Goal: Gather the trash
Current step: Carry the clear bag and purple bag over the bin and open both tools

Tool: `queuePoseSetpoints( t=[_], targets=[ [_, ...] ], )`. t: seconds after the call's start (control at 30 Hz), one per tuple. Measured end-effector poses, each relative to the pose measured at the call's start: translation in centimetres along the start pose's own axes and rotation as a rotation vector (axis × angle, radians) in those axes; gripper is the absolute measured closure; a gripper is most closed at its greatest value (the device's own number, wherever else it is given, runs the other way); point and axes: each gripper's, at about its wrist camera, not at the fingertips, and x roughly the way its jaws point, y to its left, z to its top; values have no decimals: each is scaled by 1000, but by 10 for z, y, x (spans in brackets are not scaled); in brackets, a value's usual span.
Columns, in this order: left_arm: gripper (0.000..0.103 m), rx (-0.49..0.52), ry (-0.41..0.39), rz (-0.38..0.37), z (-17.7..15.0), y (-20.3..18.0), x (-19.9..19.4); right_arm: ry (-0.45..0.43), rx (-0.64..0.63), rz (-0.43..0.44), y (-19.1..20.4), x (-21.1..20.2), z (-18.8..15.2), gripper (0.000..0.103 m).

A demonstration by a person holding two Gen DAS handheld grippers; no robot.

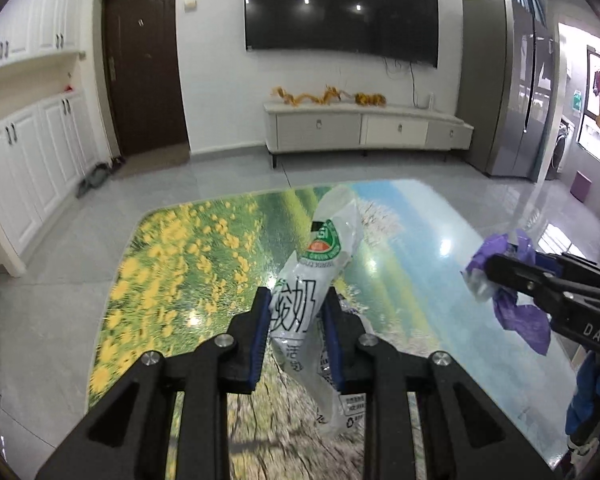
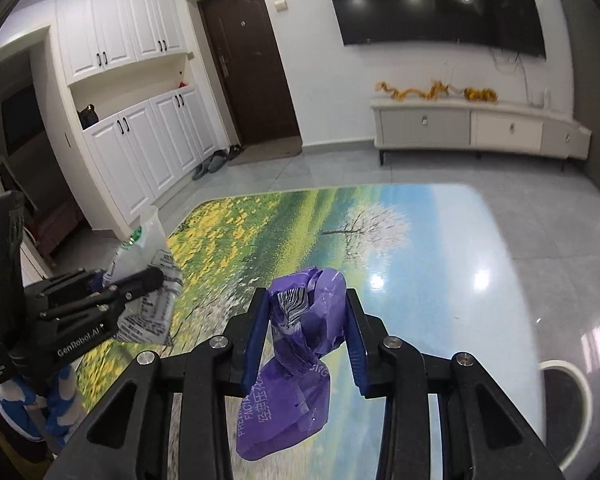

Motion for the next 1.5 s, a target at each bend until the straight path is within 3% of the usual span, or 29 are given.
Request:
queuePoseSetpoints(
  t=[0.37, 0.67, 0.93, 1.17, 1.37, 1.5],
  targets=[
    [79, 41, -180, 53, -7, -29, -94, -136, -27, -43, 15, -95, -7, 67],
    [79, 68, -233, 63, -2, -56, -116, -218, -21, -79, -1, -141, -9, 67],
    [79, 135, -231, 55, 15, -98, -99, -269, 52, -176, -61, -166, -13, 67],
    [79, 244, -198, 13, 35, -162, -67, -260, 171, -263, -142, -168, -28, 67],
    [79, 313, -95, -132, 49, -234, -27, -223, 268, -325, -209, -164, -50, 66],
    [79, 332, 24, -250, 51, -282, 14, -187, 351, -354, -257, -152, -68, 66]
  ],
)
